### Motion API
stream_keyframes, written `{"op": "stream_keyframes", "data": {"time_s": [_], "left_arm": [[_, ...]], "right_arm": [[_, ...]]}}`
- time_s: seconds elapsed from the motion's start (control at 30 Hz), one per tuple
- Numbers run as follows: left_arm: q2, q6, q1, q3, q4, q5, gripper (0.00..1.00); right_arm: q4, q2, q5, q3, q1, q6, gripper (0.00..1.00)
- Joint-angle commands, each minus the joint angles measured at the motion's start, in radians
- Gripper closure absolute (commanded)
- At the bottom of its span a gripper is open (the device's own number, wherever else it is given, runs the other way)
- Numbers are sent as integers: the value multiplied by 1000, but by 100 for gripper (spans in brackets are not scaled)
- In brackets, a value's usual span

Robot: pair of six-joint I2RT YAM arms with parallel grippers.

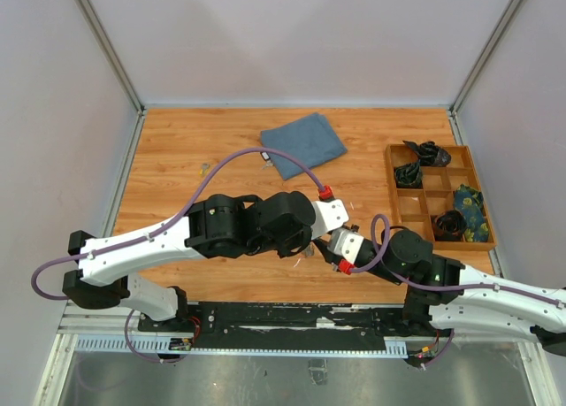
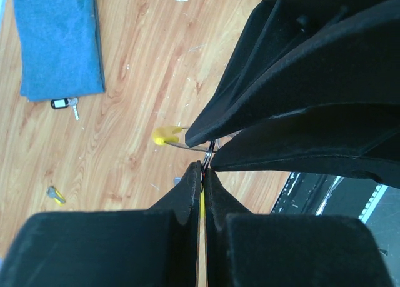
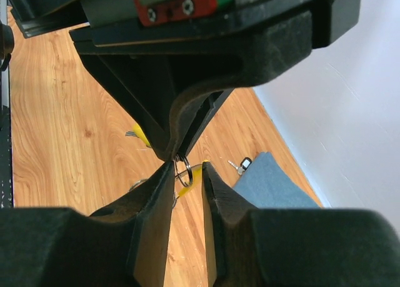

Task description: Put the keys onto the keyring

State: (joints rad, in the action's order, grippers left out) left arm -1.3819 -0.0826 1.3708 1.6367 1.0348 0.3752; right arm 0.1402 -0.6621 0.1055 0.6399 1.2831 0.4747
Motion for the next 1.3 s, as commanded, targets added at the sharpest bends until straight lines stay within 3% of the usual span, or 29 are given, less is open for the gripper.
{"op": "stream_keyframes", "data": {"time_s": [0.0, 0.13, 0.33, 0.67, 0.97, 1.27], "left_arm": [[30, -11, 2, 14, -44, -20, 100], [28, -15, 2, 13, -44, -29, 99], [38, -16, 3, 6, -52, -30, 99], [148, -20, 3, -85, -178, -82, 83], [193, -23, 3, -117, -237, -111, 79], [323, 3, 3, -262, -470, -109, 74]], "right_arm": [[13, -6, 25, 7, 12, 19, 76], [11, -10, 24, 9, 12, 22, 81], [-6, -4, 13, 14, 12, 19, 99], [0, 78, -28, 16, 11, -24, 100], [22, 113, -45, 23, 12, -56, 100], [87, 142, -42, 15, 11, -102, 100]]}}
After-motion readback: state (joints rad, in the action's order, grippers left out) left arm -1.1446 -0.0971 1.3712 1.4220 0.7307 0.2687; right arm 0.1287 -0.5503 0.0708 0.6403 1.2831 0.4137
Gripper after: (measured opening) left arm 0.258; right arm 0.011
